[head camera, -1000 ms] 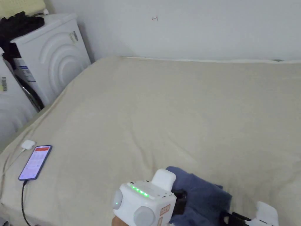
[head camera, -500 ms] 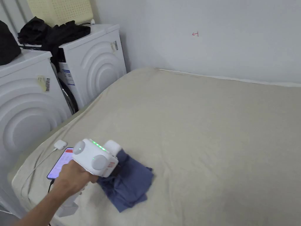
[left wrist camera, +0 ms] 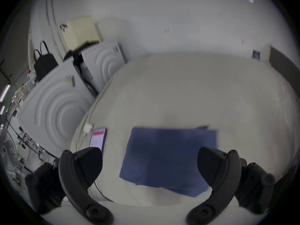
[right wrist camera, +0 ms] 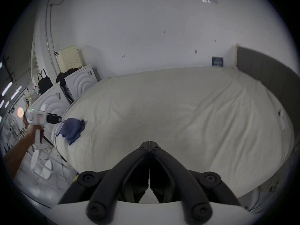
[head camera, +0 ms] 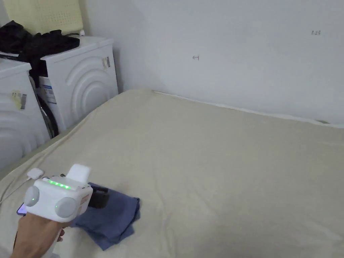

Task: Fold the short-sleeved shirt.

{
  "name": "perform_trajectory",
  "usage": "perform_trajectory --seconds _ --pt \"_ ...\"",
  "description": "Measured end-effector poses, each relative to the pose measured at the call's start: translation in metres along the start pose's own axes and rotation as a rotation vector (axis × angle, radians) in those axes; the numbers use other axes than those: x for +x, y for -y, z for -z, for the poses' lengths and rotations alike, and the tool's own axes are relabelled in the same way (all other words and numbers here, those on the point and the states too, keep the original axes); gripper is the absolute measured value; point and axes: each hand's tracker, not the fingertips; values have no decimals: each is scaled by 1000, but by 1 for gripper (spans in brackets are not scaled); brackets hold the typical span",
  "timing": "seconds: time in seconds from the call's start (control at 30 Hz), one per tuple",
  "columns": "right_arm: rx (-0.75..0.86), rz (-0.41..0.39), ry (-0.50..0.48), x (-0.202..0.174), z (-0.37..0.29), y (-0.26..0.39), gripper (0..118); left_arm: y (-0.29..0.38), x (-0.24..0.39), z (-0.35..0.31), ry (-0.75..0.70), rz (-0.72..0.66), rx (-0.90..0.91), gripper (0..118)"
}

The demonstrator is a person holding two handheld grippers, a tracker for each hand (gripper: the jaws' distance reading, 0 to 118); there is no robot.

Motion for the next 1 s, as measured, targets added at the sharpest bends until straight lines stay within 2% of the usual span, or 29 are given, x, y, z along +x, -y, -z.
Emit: perform_trajectory --seconds 0.1,0.23,0.27,0.33,0.4,0.47,0.5,0.53,0.6,0.73,0.8,0.83,1.0 --pt "100 -34 52 -6 -30 -29 1 -19 36 -72 24 -27 203 116" --pt "266 -128 112 -20 -83 -72 1 -47 94 -174 86 -45 398 116" --pt "310 -153 128 -24 -98 -83 1 -51 105 -194 105 -49 467 114" --pt "382 -178 160 -31 -125 -101 1 -54 130 -247 106 -65 680 103" --pt "460 -175 152 -37 -149 -113 1 -60 156 -300 135 -81 748 68" --pt "533 -175 178 -45 -172 -119 1 -71 184 -339 140 -96 800 22" --pt "552 -175 191 -48 -180 -122 1 -73 193 -351 147 -90 788 15" --pt "568 -176 202 -50 -189 -125 1 -76 202 -364 142 -71 799 15" --pt "585 -181 216 -54 -201 -128 1 -80 217 -371 234 -113 814 14" --pt "581 -155 246 -54 -217 -109 1 -57 244 -373 217 -115 775 14" --pt "582 -163 267 -52 -216 -87 1 -39 249 -371 216 -120 763 14" --pt "580 -184 276 -50 -212 -79 1 -28 255 -364 285 -135 691 14" --pt "529 -212 292 -43 -199 -67 1 -17 265 -347 255 -63 654 18"
